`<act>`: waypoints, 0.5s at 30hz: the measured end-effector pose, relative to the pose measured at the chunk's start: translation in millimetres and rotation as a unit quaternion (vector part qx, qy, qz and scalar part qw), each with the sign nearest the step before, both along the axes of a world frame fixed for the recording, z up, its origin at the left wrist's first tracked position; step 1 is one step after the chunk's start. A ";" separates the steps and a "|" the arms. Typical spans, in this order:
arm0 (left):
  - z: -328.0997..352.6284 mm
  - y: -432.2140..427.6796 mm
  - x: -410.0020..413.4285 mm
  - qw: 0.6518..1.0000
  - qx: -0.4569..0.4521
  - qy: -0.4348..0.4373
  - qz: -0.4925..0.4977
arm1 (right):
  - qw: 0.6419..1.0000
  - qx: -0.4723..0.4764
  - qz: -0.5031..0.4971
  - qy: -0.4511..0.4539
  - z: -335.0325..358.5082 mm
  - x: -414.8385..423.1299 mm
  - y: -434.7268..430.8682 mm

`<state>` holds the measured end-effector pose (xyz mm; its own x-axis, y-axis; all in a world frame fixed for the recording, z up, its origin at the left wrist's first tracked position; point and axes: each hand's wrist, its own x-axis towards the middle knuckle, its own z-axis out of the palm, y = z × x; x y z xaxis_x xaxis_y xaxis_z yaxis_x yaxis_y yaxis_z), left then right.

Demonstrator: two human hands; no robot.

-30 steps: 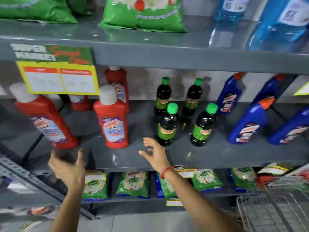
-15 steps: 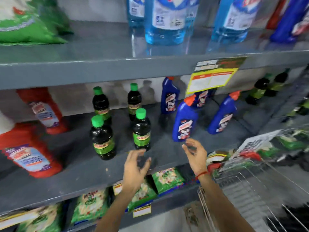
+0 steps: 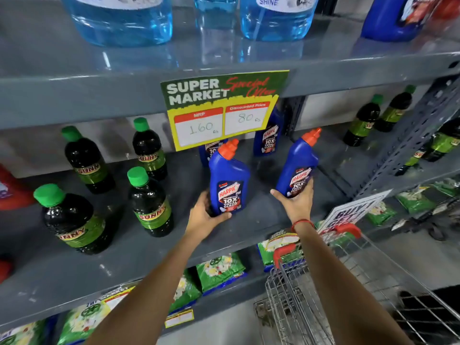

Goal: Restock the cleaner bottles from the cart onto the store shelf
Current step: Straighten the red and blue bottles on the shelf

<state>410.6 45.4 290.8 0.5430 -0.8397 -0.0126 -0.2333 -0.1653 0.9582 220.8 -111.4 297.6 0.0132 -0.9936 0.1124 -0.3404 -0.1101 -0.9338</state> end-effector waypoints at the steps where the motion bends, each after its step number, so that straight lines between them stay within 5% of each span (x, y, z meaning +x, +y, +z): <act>1: 0.3 -2.7 0.7 1.000 0.005 0.001 -0.004 | 1.000 -0.001 0.002 -0.002 0.6 -0.3 -2.3; 15: -1.9 -9.7 -1.9 0.998 0.041 -0.047 0.017 | 1.000 -0.001 -0.017 -0.001 3.7 1.1 -0.7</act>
